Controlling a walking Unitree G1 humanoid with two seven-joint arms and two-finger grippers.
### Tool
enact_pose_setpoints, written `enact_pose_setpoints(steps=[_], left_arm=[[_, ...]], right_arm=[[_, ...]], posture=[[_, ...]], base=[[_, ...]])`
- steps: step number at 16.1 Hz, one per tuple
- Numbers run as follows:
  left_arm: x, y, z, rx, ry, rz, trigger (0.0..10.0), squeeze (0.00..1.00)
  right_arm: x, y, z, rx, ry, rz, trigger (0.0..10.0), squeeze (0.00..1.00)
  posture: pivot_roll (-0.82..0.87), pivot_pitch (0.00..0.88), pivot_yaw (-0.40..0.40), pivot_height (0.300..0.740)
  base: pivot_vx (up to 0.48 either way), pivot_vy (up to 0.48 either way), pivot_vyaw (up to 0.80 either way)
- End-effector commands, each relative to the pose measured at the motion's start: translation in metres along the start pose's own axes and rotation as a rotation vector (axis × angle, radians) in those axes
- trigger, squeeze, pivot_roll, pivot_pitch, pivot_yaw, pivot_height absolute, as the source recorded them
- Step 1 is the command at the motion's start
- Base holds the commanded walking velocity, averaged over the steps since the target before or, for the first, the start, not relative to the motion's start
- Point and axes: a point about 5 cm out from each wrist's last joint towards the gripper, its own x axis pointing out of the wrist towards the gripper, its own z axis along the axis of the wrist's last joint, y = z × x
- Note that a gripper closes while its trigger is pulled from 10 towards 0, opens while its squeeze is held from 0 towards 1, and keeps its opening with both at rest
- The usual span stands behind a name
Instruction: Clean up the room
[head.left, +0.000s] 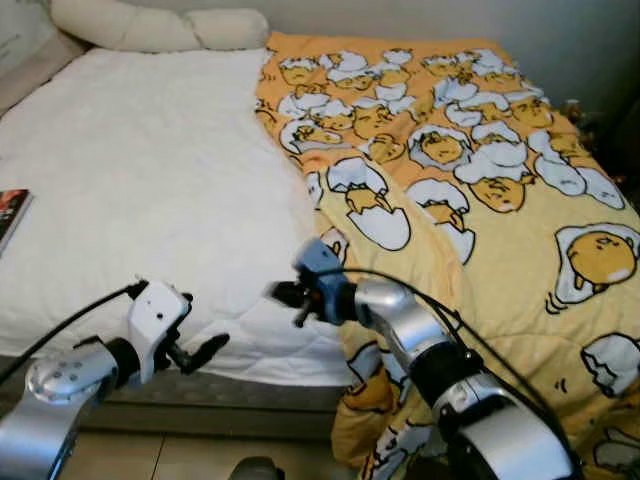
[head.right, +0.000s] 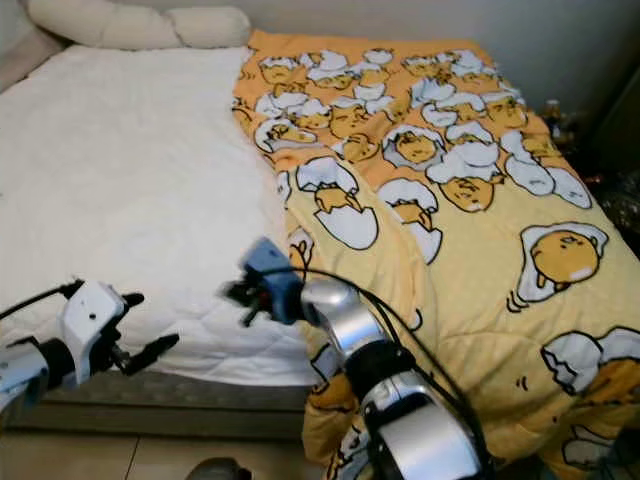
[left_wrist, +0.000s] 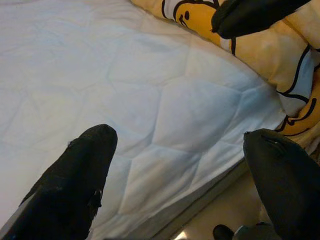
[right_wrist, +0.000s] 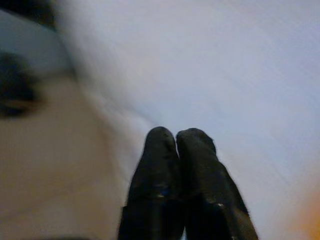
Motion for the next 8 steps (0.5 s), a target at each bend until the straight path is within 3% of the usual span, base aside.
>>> enact_pose_setpoints(steps=[1, 3, 4, 8], left_arm=[[0.002, -0.005, 0.003, 0.006, -0.013, -0.004, 10.0, 0.00], [0.006, -0.010, 0.005, 0.002, -0.025, -0.020, 10.0, 0.00], [0.013, -0.018, 0.010, 0.000, -0.049, -0.046, 10.0, 0.00], [0.024, -0.025, 0.023, -0.003, -0.103, -0.074, 10.0, 0.00]], right_arm=[[-0.011, -0.021, -0.014, 0.043, 0.061, -0.181, 10.0, 1.00], [-0.022, -0.037, -0.023, 0.092, 0.082, -0.337, 10.0, 1.00], [-0.045, -0.062, -0.034, 0.118, 0.122, -0.564, 10.0, 1.00], [-0.073, -0.089, -0.048, 0.202, 0.137, -0.775, 10.0, 1.00]], posture=[[0.27, 0.000, 0.011, 0.740], [0.26, 0.000, 0.015, 0.740], [0.25, 0.000, 0.024, 0.740], [0.26, 0.000, 0.026, 0.740]], base=[[0.000, 0.000, 0.00], [0.000, 0.000, 0.00], [0.000, 0.000, 0.00], [0.000, 0.000, 0.00]])
